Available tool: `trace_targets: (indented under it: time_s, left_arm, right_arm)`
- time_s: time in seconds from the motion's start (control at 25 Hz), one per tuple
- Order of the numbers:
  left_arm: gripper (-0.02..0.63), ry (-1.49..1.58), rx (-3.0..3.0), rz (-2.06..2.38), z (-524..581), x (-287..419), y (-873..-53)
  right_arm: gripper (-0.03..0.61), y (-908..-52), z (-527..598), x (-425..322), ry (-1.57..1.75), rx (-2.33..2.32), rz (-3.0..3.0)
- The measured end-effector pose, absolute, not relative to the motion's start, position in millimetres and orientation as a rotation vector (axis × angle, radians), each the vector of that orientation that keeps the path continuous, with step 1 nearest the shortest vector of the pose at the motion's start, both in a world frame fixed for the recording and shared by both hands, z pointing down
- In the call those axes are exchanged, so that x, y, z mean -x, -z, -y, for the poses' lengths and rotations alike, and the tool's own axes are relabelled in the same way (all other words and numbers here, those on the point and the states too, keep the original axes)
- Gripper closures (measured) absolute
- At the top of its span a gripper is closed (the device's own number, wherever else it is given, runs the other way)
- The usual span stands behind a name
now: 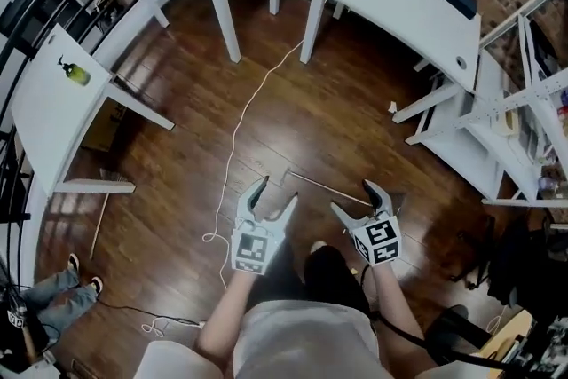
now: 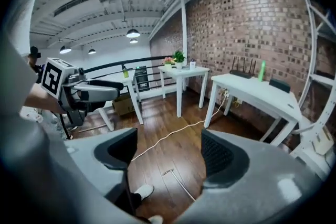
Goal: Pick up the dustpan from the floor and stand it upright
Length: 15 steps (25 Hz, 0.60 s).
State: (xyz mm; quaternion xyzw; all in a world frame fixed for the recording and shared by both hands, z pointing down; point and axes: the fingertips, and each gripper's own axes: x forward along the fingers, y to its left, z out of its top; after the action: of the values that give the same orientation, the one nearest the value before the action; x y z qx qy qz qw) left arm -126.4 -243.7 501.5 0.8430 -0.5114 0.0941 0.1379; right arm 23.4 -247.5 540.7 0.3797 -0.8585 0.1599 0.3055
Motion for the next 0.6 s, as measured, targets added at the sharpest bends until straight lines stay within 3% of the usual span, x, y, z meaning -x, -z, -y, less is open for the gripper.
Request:
trace_targets:
  time_s: [0.32,0.6]
  left_arm:
    - [0.305,-0.452,-2.197,1.406,285,138,-685]
    - [0.32,-0.528,-1.989,1.384,285,148,-912]
  right_arm:
    - [0.212,-755,281,13,-0.714,-0.748,2.123]
    - [0.215,-994,270,62,-1.177,-0.682,1.971]
